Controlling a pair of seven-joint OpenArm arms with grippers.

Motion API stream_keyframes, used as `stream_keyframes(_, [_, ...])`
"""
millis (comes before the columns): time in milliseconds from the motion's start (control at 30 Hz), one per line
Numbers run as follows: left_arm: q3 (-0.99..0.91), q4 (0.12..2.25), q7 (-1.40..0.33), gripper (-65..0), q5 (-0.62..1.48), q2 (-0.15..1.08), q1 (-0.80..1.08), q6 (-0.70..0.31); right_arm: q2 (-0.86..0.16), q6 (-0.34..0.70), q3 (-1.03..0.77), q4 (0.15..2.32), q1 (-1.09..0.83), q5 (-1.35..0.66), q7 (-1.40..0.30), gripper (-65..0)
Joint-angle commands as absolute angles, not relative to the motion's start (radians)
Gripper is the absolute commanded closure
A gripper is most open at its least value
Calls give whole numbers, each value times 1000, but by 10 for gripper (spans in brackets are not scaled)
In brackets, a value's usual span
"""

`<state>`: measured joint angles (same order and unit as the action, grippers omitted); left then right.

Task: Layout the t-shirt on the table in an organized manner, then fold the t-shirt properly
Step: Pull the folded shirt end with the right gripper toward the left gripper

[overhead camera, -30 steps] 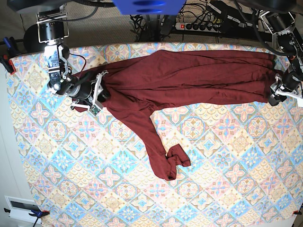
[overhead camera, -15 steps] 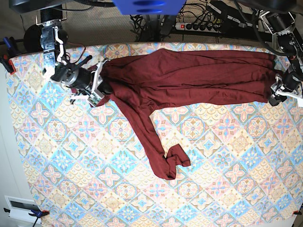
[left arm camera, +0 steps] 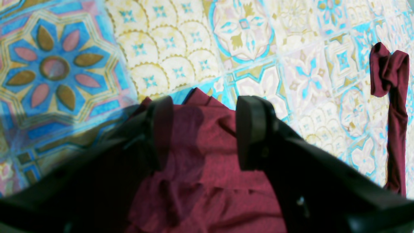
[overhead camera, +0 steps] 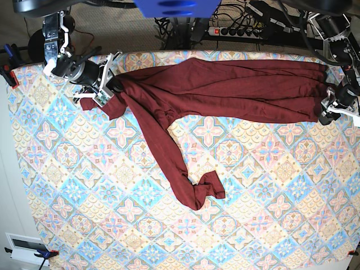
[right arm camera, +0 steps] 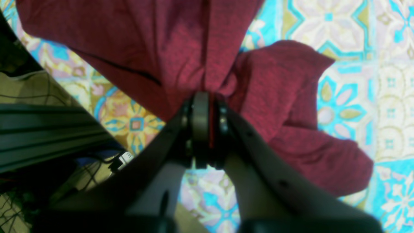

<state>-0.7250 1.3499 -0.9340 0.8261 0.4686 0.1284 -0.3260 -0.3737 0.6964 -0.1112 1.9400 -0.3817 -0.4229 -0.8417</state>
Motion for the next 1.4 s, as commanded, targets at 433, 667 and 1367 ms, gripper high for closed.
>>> stream_keyframes(433, [-737,1377,-923,-101,889,532,180,-335,-384,698,-114,1906,-372,-432,-820,0])
stream_keyframes(667, [-783,1435,-924,-111,889,526,219,-335,-384,698,-113,1894,-372,-432,-820,0])
stream_keyframes(1367, [-751,1537,-924,-112,889,506,211,-332,-380,698,-64,1968,-160,-432,-822,-227])
